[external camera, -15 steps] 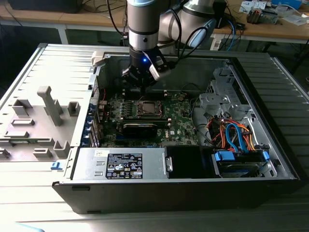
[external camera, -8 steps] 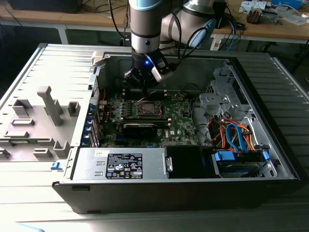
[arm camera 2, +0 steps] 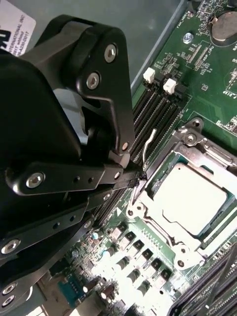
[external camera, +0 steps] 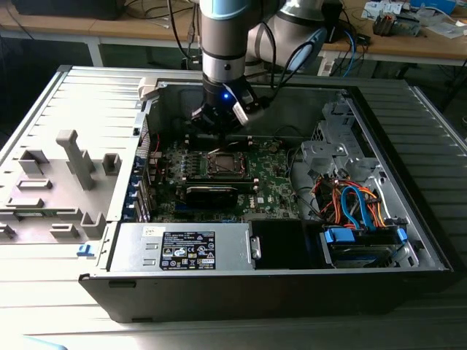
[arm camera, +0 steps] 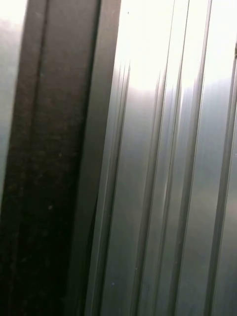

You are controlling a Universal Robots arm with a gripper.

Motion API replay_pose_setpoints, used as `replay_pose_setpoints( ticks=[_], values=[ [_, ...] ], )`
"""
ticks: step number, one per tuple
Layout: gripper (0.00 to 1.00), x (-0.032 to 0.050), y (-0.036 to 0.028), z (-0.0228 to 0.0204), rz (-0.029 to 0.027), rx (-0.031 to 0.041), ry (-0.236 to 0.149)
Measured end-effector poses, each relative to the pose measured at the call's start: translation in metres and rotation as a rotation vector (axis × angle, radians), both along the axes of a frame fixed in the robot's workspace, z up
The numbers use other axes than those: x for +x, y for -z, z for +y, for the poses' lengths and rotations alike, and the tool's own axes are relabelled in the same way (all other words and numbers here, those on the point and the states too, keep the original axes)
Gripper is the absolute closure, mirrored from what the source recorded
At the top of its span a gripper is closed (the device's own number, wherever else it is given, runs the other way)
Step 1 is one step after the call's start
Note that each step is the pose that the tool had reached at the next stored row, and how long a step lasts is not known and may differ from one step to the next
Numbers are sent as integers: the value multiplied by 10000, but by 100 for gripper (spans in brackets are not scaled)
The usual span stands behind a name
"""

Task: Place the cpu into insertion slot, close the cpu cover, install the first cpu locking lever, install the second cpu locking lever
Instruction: 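Install the first cpu locking lever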

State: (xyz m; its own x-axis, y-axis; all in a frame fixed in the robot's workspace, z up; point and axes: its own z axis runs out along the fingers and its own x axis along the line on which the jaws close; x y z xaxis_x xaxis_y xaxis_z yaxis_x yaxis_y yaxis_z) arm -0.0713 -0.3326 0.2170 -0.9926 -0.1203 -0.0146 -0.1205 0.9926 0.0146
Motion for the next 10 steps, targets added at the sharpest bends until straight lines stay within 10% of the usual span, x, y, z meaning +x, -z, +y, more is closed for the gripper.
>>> replay_pose_setpoints(
  ticks=[10],
  values=[
    [89,71,69,0,0,-104,-77]
  ],
)
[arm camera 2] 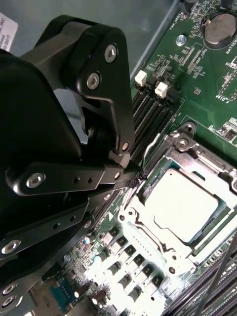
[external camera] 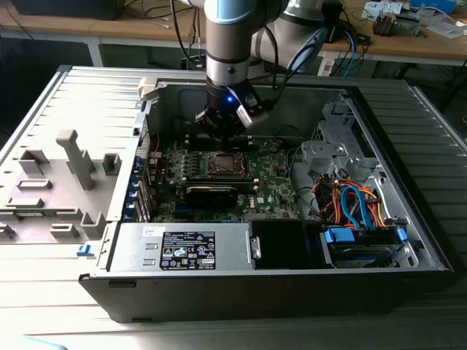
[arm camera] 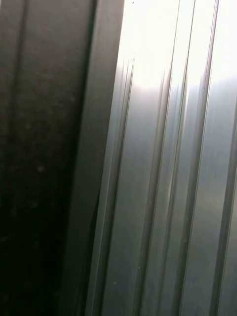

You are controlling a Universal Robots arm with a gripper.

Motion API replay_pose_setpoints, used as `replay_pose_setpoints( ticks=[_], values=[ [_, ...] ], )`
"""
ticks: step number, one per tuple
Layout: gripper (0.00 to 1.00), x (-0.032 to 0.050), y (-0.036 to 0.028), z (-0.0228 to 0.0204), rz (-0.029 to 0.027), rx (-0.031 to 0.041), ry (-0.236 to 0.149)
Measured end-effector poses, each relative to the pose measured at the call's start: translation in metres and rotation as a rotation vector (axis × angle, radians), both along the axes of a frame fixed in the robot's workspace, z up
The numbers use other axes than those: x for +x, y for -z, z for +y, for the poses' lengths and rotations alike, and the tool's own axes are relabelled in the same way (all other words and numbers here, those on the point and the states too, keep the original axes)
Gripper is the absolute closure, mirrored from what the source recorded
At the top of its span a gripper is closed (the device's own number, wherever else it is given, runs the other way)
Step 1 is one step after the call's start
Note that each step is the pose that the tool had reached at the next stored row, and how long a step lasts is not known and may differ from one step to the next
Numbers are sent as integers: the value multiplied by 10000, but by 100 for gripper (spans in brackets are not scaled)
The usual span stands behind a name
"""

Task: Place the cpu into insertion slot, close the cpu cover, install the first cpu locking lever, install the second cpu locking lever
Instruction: 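Install the first cpu locking lever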

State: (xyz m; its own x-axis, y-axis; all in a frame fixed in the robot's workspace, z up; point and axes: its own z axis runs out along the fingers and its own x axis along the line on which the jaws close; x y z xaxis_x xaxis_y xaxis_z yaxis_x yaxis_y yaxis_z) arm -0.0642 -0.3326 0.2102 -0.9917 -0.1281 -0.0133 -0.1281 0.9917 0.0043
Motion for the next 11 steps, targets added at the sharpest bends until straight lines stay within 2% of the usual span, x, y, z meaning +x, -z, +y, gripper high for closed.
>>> replay_pose_setpoints(
  ticks=[11],
  values=[
    [89,119,39,0,0,-34,-79]
  ],
)
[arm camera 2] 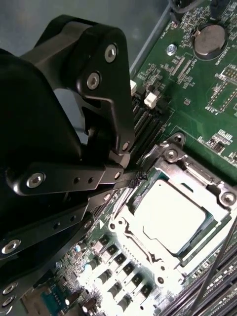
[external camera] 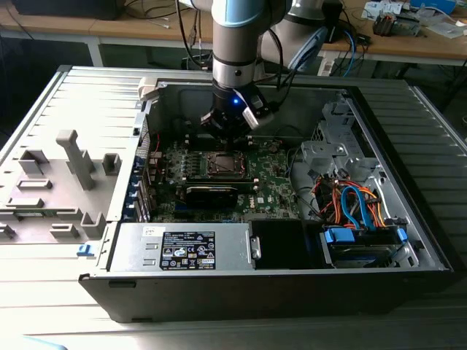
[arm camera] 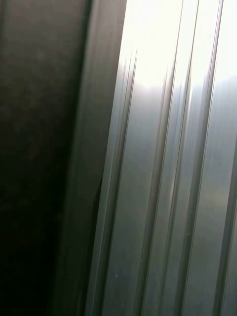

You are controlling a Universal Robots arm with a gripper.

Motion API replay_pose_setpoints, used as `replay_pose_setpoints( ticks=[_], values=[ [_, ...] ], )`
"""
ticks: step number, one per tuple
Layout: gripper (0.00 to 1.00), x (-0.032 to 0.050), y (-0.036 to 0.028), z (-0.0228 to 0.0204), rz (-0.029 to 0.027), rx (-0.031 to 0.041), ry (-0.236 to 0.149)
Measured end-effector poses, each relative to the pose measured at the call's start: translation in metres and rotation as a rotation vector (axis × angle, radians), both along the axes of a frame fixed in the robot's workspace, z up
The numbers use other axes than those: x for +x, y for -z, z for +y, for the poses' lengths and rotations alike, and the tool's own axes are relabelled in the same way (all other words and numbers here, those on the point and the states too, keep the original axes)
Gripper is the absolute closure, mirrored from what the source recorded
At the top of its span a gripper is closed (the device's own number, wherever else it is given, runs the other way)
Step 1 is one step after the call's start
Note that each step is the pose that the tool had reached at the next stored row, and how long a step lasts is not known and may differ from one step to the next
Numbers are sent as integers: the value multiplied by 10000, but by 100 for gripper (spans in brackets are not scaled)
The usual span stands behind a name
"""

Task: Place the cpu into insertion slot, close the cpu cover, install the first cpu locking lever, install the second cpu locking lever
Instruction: 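Install the first cpu locking lever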

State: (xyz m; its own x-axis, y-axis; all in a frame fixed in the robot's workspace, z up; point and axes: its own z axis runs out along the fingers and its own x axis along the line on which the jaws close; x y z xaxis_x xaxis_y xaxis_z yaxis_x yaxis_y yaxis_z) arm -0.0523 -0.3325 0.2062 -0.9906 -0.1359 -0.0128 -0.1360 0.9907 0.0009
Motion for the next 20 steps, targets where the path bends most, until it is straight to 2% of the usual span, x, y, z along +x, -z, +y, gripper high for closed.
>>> replay_pose_setpoints(
  ticks=[4,12,17,20],
  values=[
    [89,58,19,0,2,0,-51],
    [89,100,47,7,3,-4,-114],
    [89,101,42,15,-5,3,-129],
    [89,101,11,15,-21,2,-130]
  ],
)
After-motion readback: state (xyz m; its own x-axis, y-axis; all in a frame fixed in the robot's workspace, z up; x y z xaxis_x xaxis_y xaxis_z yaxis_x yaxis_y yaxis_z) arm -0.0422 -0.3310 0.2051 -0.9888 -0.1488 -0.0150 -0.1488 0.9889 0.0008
